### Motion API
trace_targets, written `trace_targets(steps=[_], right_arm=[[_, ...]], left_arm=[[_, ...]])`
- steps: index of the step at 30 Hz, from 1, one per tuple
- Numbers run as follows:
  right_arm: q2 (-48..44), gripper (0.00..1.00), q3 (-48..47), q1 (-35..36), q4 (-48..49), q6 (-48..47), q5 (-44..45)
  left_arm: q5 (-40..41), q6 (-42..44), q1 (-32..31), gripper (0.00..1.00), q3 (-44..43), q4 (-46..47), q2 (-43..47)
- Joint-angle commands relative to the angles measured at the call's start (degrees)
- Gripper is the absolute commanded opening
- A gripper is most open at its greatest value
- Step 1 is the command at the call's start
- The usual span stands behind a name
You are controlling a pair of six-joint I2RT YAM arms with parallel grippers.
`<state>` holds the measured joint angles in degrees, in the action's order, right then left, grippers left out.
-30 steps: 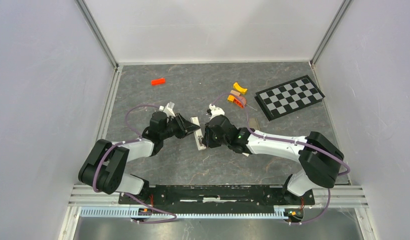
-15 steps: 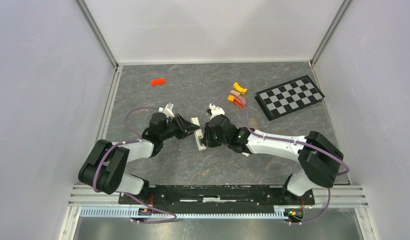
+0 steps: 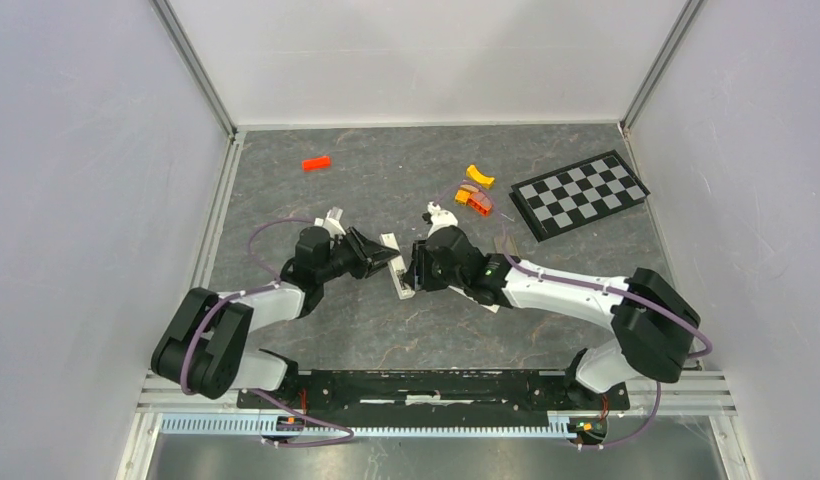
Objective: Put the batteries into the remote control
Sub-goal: Load the battery into the remote control.
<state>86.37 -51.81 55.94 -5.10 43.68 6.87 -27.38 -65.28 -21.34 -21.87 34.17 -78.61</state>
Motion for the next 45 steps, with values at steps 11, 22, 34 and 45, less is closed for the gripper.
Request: trace_targets(steps=[11, 22, 34, 45], right_arm=[[-11.0, 0.61, 3.3, -1.9, 7.8, 6.1, -4.7], [-23.7, 0.84, 20.5, -3.0, 26.6, 16.3, -4.1], [-26.5, 0.89, 29.4, -2.9, 50.9, 27.4, -5.8], [-19.0, 0.8, 27.6, -2.3, 61.8, 33.3, -7.8]], left_arm=[[-1.2, -10.1, -0.2, 0.02, -0.6, 4.0, 6.3], [-1.9, -22.2, -0.3, 0.02, 0.6, 13.7, 8.0], [-1.2, -31.2, -0.3, 0.02, -1.6, 10.4, 14.6], [-1.3, -34.5, -0.3, 0.02, -3.1, 5.6, 17.6]])
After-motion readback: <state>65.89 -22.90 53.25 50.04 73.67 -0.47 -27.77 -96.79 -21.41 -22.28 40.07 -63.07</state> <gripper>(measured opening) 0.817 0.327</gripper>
